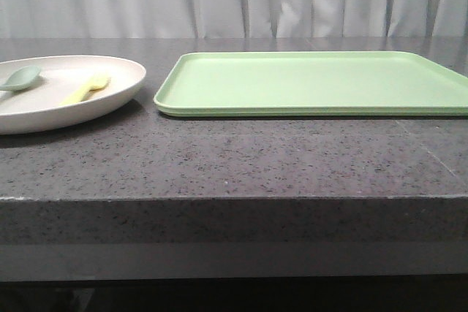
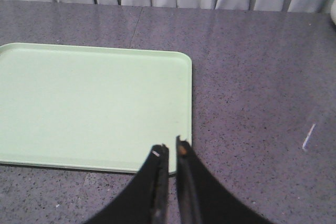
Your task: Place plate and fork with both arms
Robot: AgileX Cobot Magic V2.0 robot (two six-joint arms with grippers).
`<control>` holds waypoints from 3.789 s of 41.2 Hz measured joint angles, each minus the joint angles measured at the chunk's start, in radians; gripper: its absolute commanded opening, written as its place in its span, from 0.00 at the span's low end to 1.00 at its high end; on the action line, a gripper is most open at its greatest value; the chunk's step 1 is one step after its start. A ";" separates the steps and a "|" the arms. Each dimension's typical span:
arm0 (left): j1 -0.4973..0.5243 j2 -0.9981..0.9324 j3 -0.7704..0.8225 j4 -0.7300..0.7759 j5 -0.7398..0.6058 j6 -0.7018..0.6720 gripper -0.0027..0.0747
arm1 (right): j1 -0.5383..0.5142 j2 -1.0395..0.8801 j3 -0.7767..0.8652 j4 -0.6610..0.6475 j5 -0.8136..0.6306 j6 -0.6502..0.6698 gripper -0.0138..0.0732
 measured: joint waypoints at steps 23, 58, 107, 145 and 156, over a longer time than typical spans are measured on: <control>0.000 0.038 -0.026 -0.037 -0.023 0.000 0.74 | 0.000 0.000 0.000 -0.004 -0.035 0.000 0.89; 0.079 0.835 -0.829 -0.020 0.865 -0.036 0.74 | 0.000 0.000 0.000 -0.004 -0.035 -0.002 0.89; 0.078 1.143 -0.885 -0.157 0.935 -0.036 0.20 | 0.000 0.000 0.000 -0.004 -0.035 -0.002 0.89; 0.194 1.143 -0.905 -0.493 0.960 0.166 0.01 | 0.000 0.000 0.000 -0.004 -0.035 -0.002 0.89; 0.215 1.143 -0.970 -0.535 0.989 0.198 0.01 | 0.000 0.000 0.000 -0.004 -0.035 -0.002 0.89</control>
